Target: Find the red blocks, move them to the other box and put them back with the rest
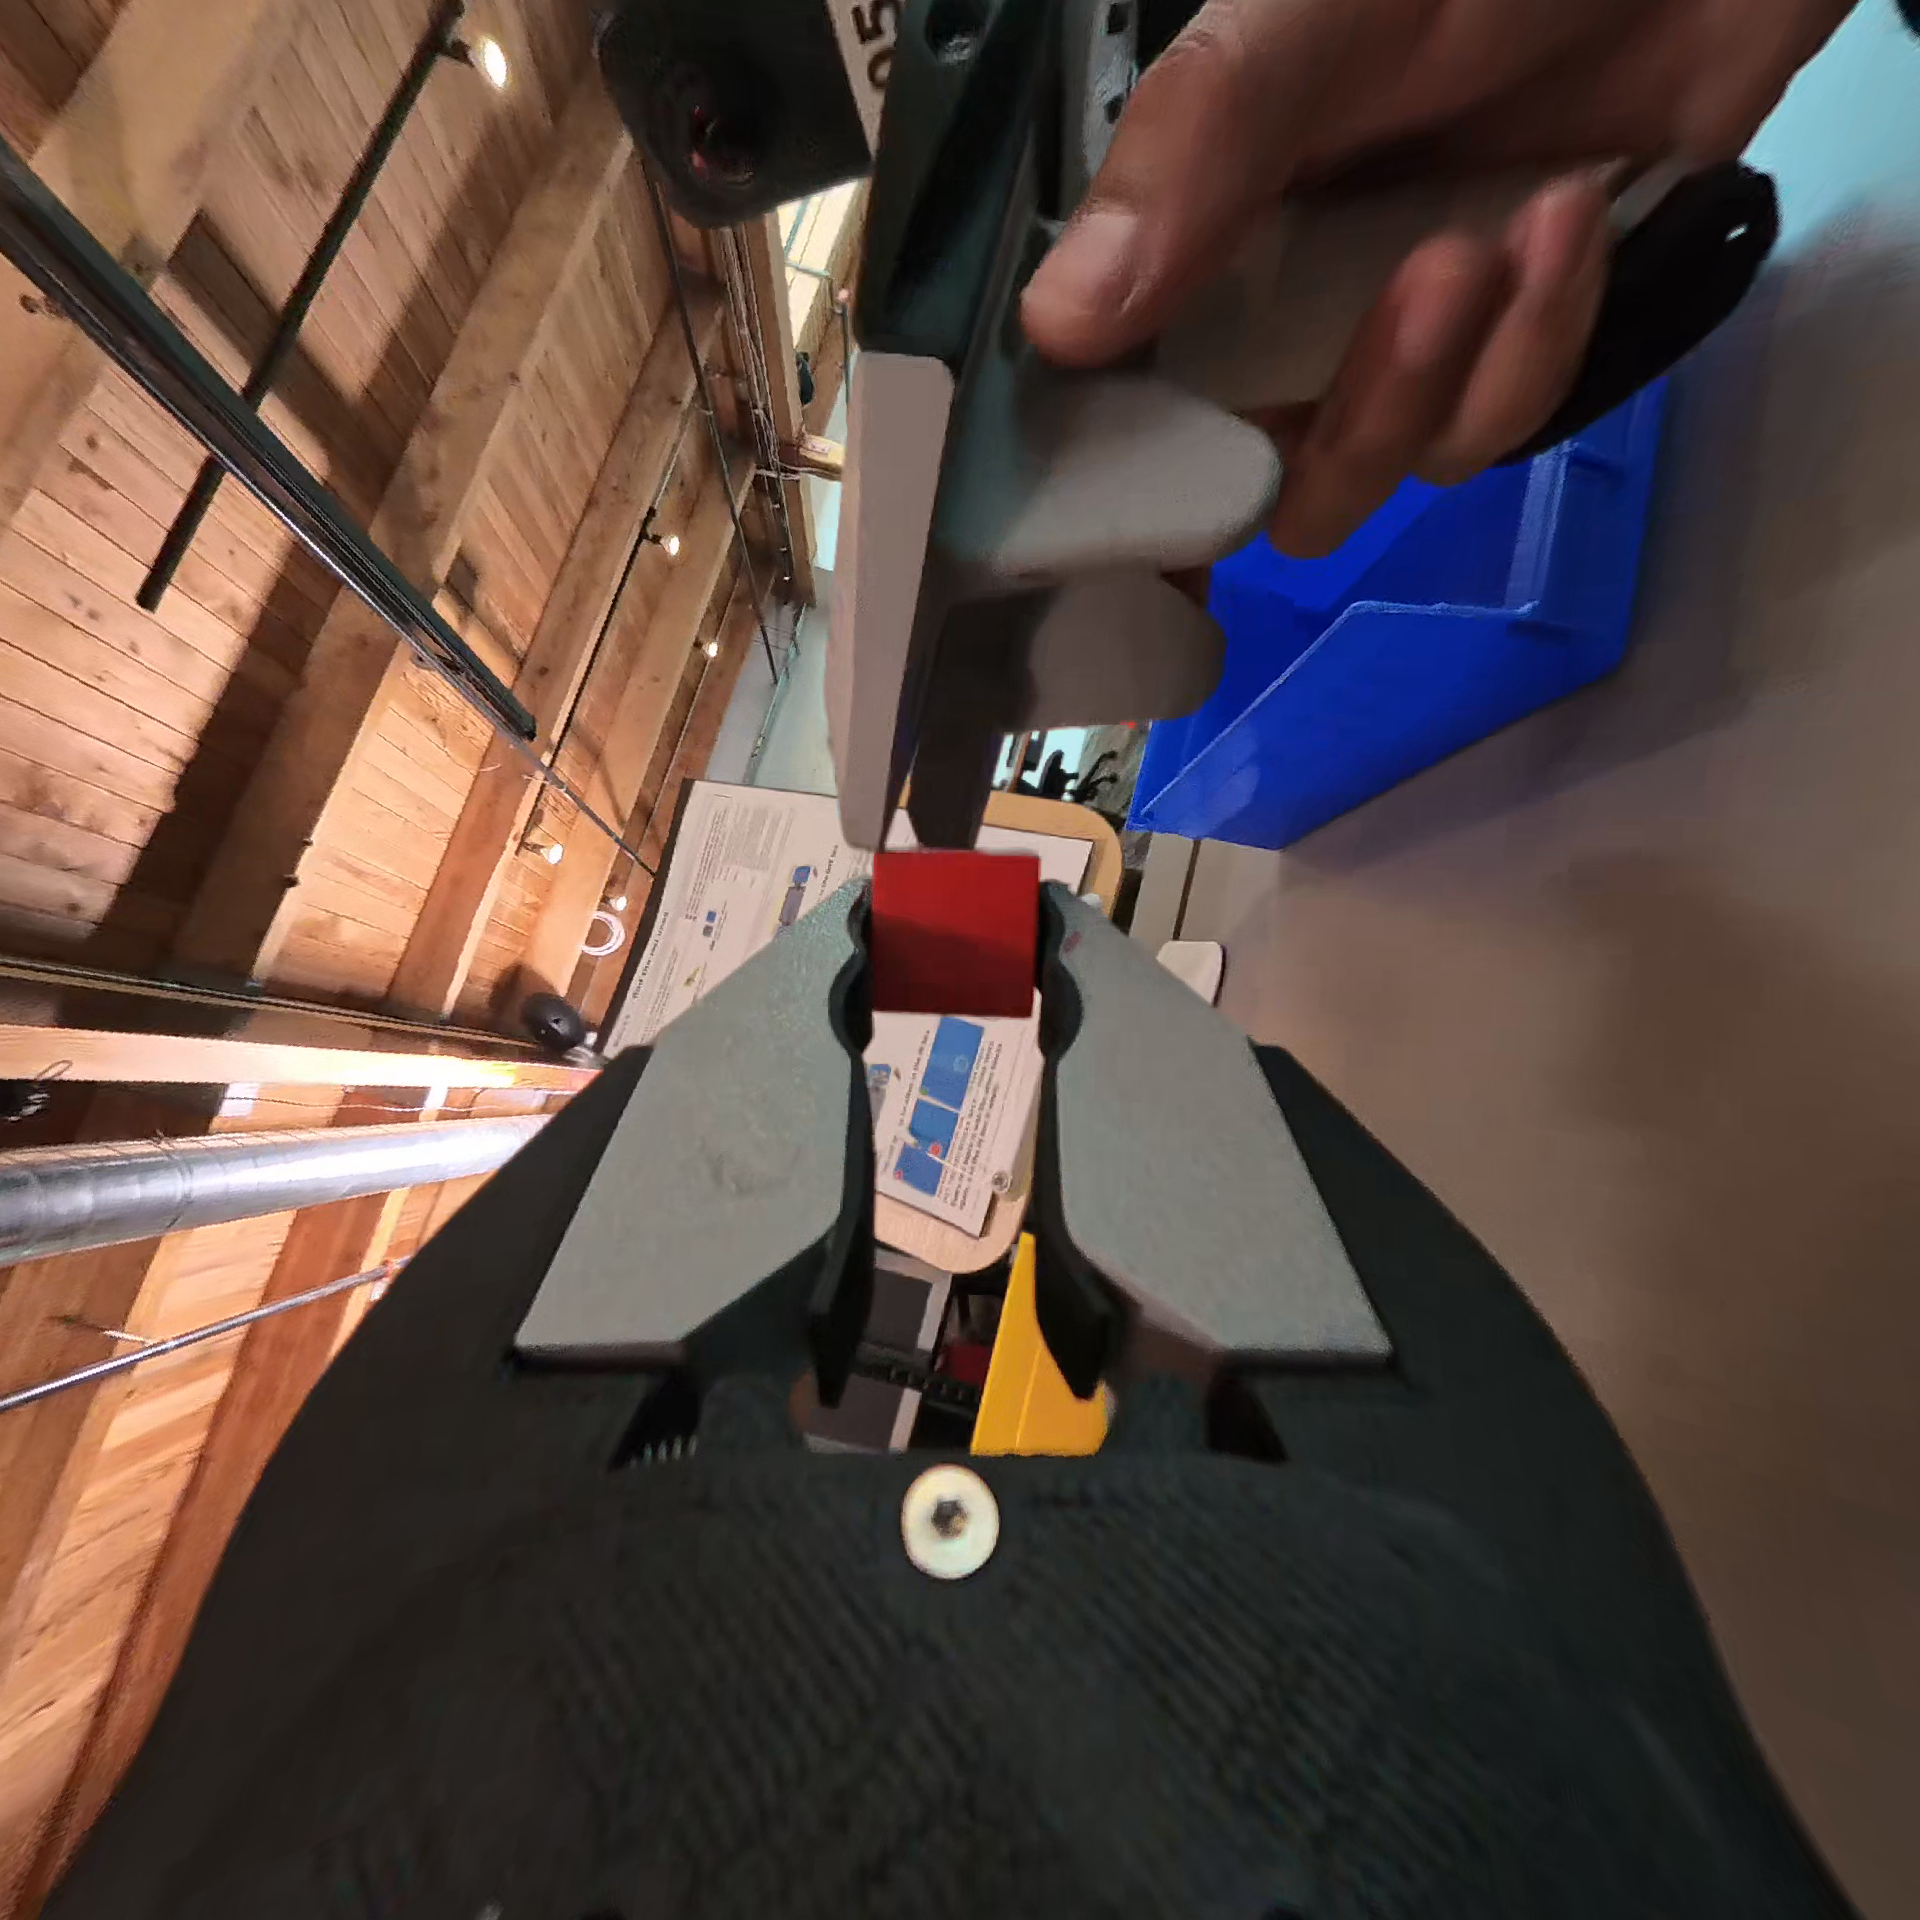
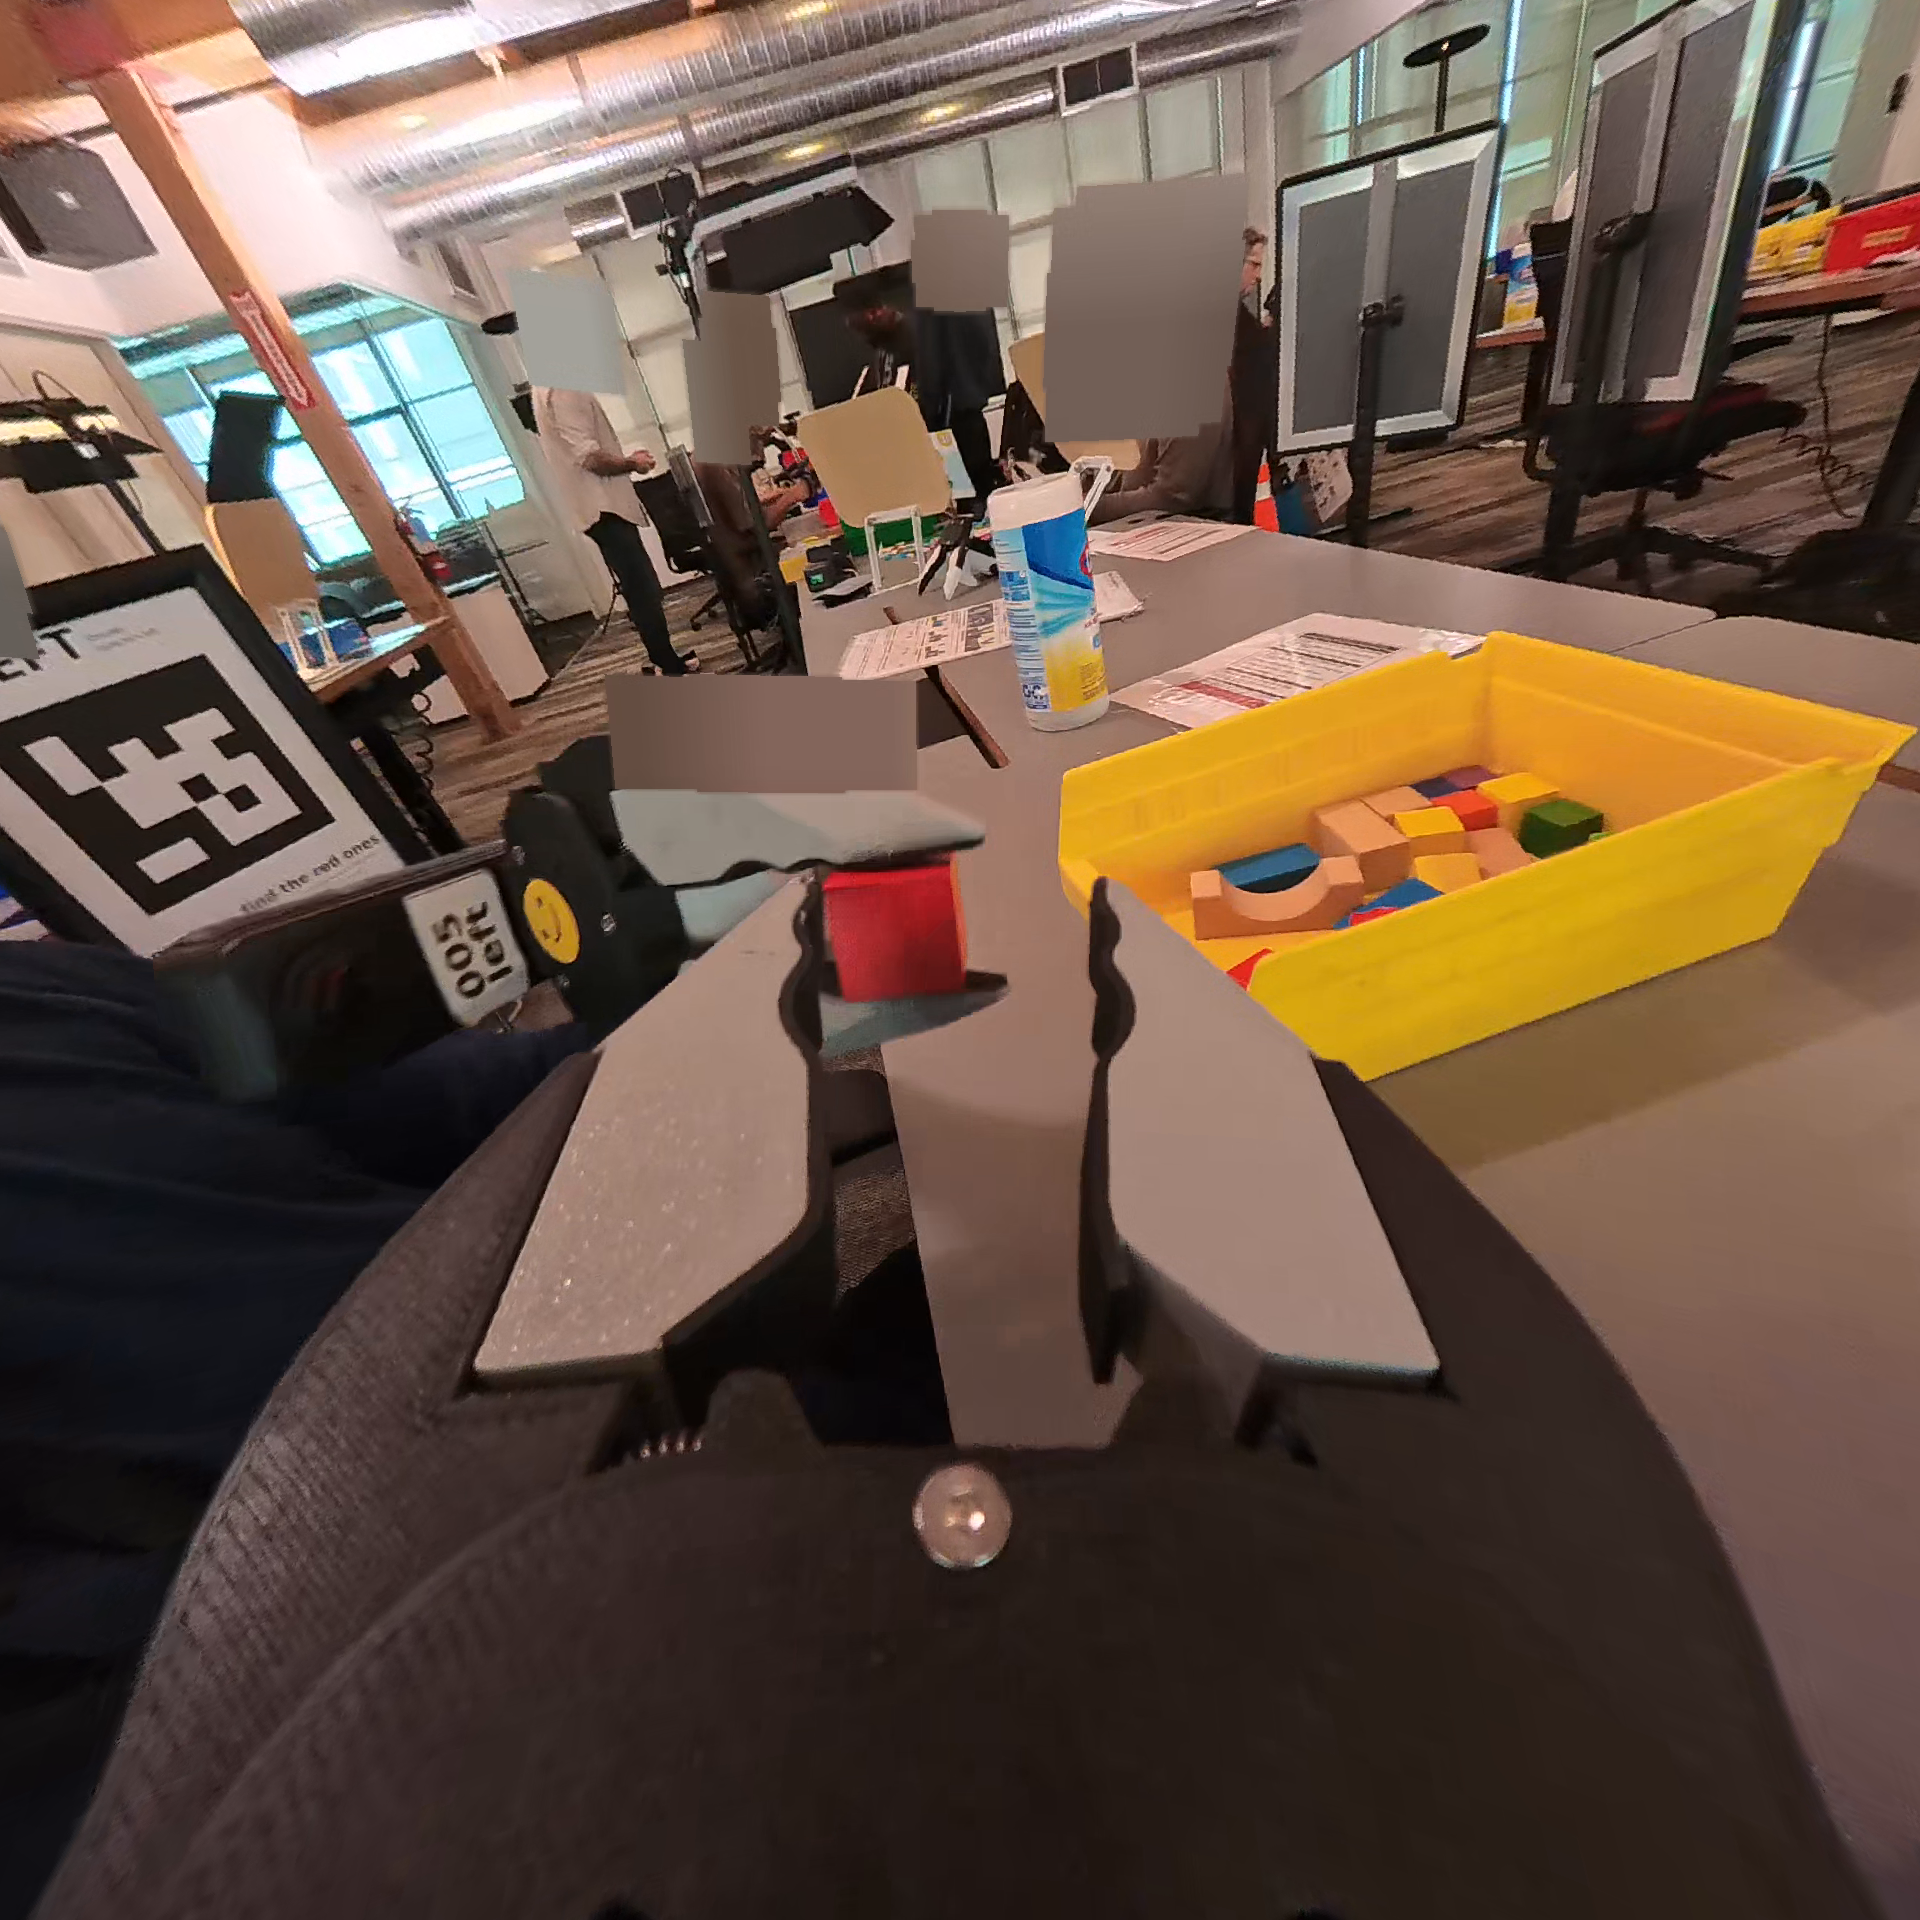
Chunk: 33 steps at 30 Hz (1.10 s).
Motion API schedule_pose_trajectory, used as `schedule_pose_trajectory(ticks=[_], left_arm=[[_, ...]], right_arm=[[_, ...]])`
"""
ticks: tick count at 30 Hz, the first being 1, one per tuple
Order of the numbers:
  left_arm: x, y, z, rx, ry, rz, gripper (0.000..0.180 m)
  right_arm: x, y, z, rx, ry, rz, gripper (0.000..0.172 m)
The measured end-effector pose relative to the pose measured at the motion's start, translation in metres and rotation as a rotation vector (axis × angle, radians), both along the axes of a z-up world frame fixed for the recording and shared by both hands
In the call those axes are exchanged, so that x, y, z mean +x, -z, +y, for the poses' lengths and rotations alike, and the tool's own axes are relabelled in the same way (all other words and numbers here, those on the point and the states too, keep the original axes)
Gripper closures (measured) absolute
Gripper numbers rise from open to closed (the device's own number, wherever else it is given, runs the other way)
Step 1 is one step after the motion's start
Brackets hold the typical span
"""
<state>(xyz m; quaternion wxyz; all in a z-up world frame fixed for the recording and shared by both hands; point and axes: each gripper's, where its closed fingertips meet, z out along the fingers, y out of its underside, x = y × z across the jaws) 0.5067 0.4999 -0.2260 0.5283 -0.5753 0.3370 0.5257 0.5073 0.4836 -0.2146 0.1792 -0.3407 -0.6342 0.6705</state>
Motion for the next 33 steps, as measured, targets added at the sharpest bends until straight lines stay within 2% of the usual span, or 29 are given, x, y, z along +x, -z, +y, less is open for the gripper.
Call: schedule_pose_trajectory(ticks=[1,3,6,8,12,15,18,21,24,26,30,33], left_arm=[[-0.001,0.001,0.002,-0.003,-0.020,0.019,0.155],[-0.002,0.005,0.005,-0.012,-0.037,0.040,0.155],[-0.005,0.010,0.009,-0.016,-0.055,0.039,0.155],[-0.011,0.010,0.011,-0.013,-0.087,0.051,0.155],[-0.012,0.014,0.014,-0.022,-0.090,0.049,0.154],[-0.014,0.016,0.016,-0.022,-0.102,0.049,0.155],[-0.020,0.014,0.016,-0.007,-0.133,0.054,0.155],[-0.023,0.015,0.014,-0.012,-0.140,0.017,0.154],[-0.025,0.010,0.011,0.008,-0.147,0.004,0.158],[-0.028,-0.002,0.003,0.069,-0.155,0.033,0.180],[-0.056,-0.029,-0.022,0.184,-0.278,0.010,0.180],[-0.096,-0.044,-0.047,0.263,-0.410,-0.116,0.180]], right_arm=[[0.001,0.002,-0.004,0.006,-0.017,-0.001,0.122],[0.003,0.006,-0.010,0.005,-0.052,-0.017,0.131],[0.000,0.013,-0.011,0.023,-0.049,-0.032,0.130],[-0.002,0.016,-0.009,0.036,-0.047,-0.040,0.139],[-0.005,0.023,-0.007,0.089,-0.027,-0.033,0.140],[-0.009,0.032,-0.007,0.183,0.014,-0.028,0.139],[-0.015,0.028,-0.002,0.256,0.111,0.050,0.147],[-0.015,0.028,0.001,0.350,0.151,0.078,0.147],[-0.013,0.020,0.014,0.363,0.201,0.100,0.147],[-0.011,0.010,0.032,0.370,0.263,0.122,0.147],[0.011,-0.029,0.077,0.344,0.408,0.236,0.147],[0.034,-0.061,0.124,0.352,0.603,0.346,0.147]])
